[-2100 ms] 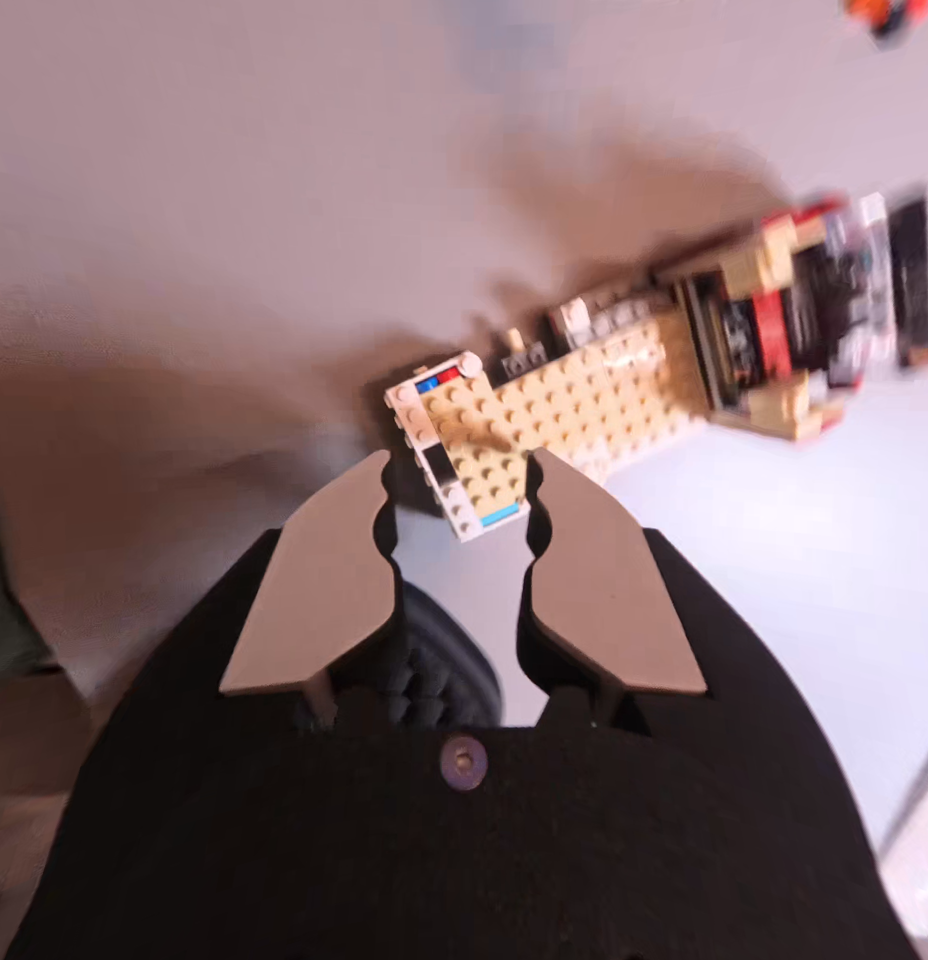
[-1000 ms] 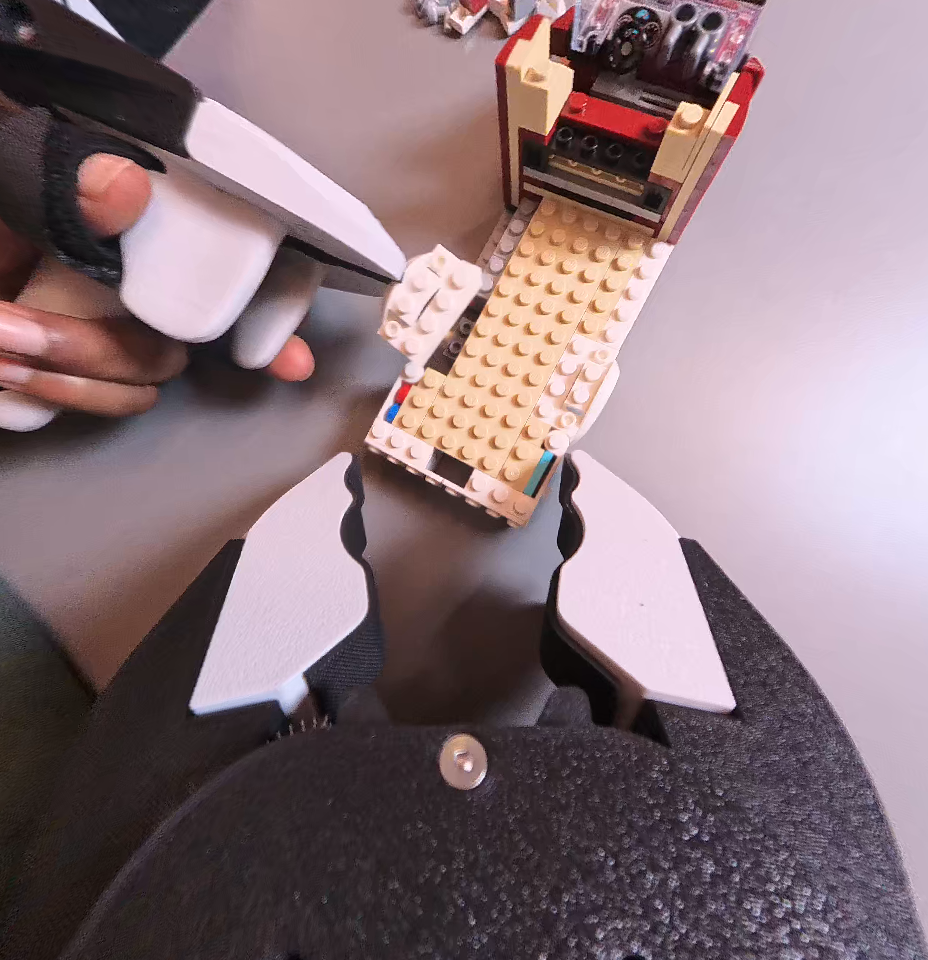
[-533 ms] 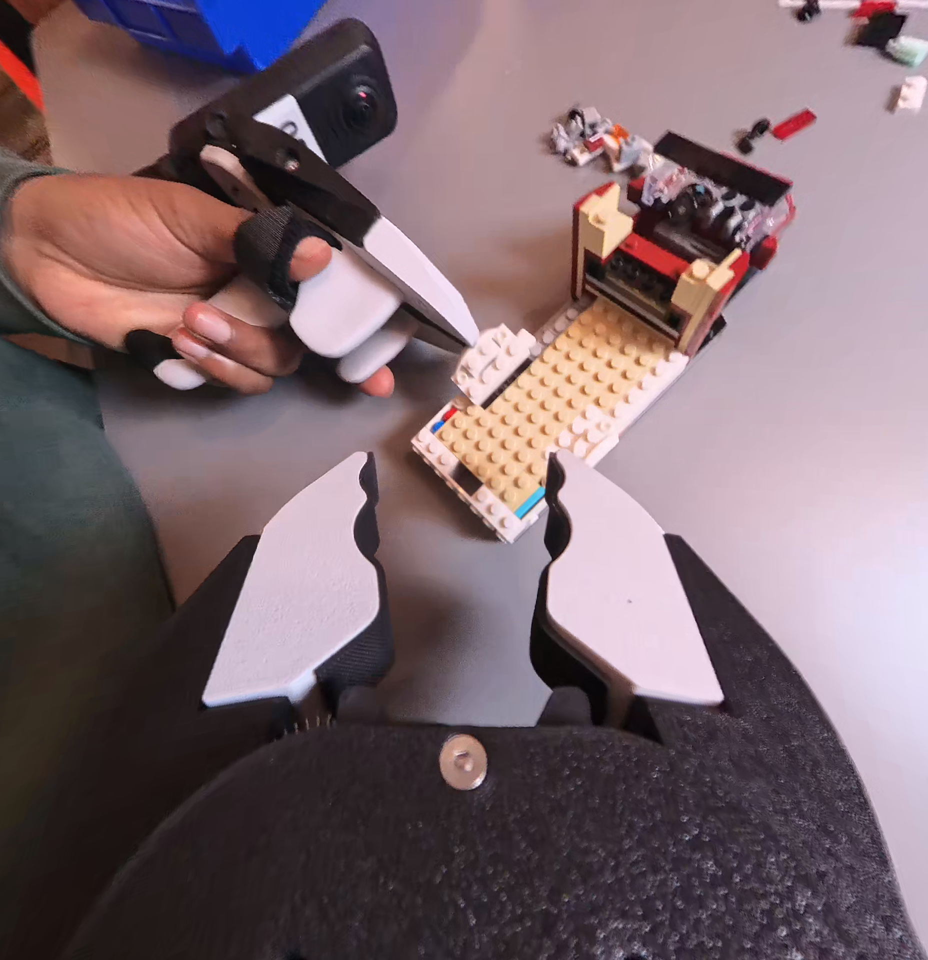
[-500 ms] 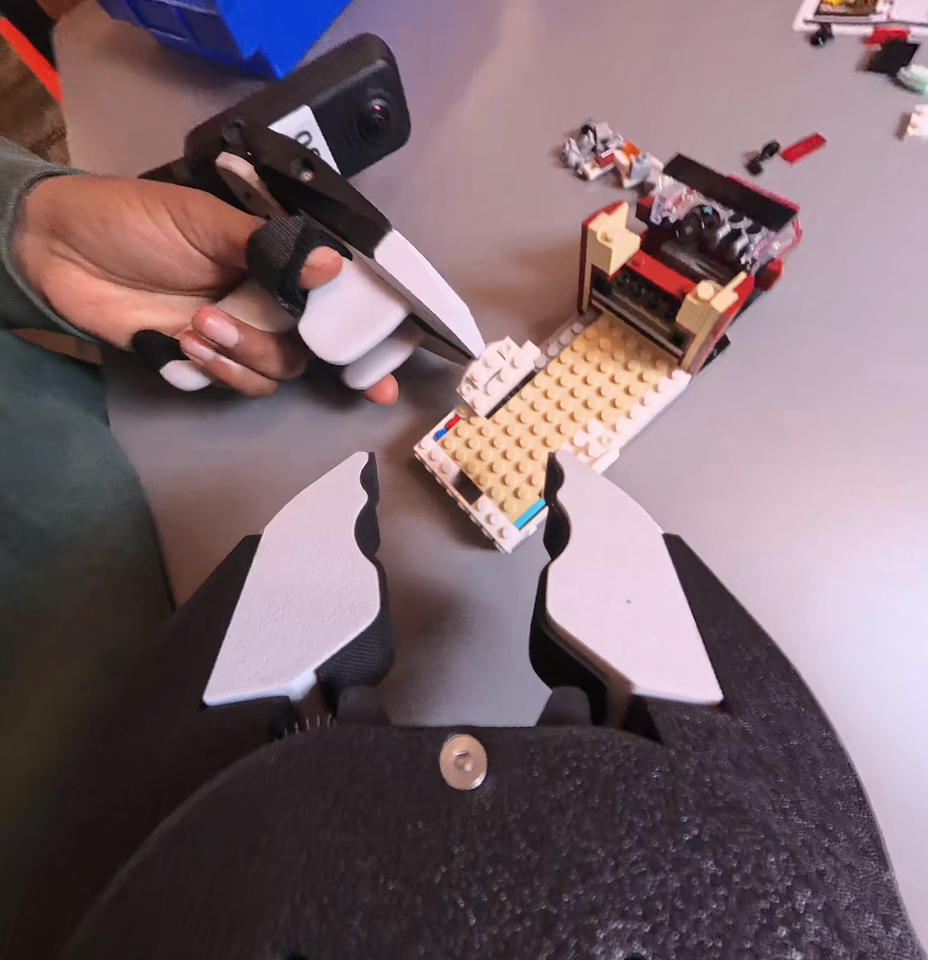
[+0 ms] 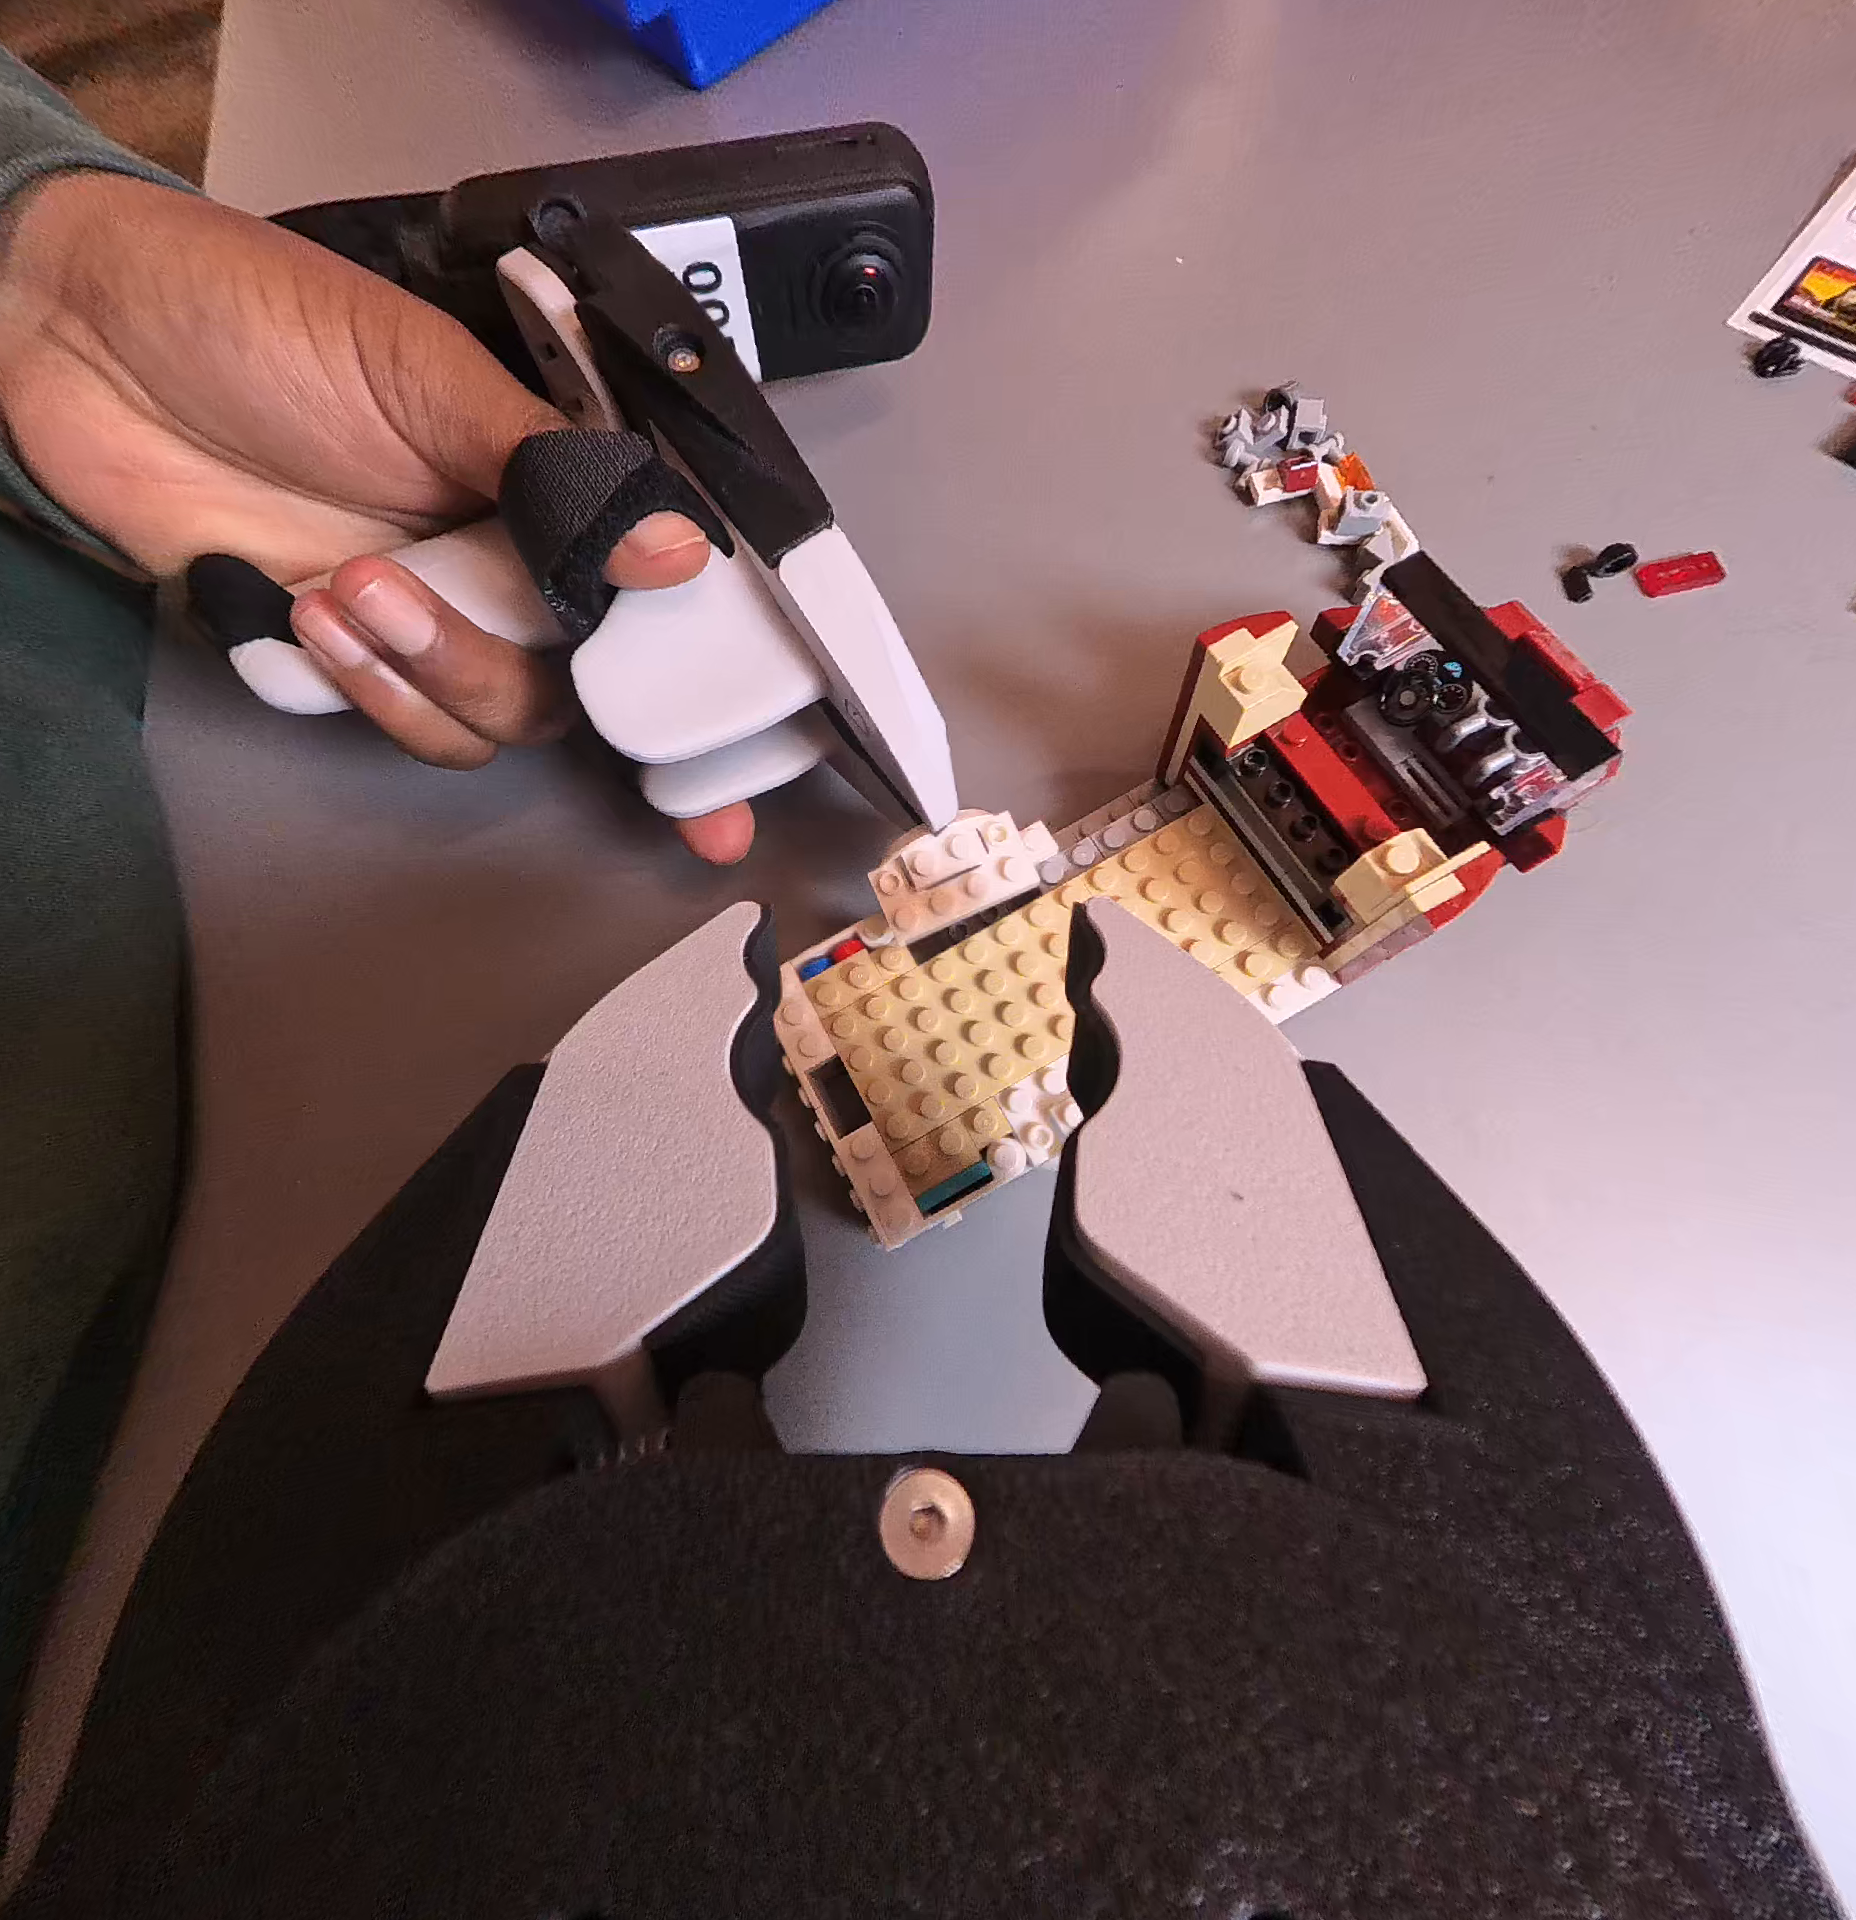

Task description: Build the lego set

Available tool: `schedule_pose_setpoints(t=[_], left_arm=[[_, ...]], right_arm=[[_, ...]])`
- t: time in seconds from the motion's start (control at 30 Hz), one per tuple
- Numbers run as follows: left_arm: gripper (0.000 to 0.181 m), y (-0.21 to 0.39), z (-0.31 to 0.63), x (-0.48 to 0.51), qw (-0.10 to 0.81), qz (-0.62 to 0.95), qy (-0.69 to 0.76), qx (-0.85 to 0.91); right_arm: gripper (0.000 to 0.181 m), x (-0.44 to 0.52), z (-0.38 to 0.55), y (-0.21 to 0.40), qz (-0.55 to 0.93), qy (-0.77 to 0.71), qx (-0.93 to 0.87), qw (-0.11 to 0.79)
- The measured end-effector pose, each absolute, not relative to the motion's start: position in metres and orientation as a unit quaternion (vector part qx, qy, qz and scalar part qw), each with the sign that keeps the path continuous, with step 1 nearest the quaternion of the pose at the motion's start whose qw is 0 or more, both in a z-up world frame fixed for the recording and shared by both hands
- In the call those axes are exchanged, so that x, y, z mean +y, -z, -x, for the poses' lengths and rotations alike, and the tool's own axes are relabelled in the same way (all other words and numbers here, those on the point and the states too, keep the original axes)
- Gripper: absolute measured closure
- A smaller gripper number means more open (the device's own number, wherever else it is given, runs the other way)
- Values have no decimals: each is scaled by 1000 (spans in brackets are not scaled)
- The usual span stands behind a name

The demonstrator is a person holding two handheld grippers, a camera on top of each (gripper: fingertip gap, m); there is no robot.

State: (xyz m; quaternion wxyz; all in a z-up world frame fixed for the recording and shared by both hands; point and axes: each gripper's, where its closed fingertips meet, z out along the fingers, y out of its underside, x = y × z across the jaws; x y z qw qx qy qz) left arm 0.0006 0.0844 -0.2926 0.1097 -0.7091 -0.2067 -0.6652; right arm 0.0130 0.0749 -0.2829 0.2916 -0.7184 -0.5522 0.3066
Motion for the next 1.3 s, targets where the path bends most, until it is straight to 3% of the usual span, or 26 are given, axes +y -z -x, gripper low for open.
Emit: schedule_pose_setpoints(t=[0.5,1.3], left_arm=[[178,291,-4,86,120,707,666,-206],[178,293,-4,85,141,724,655,-164]], right_arm=[[139,76,-15,294,675,-278,-620,287],[149,81,-6,311,645,-235,-708,164]])
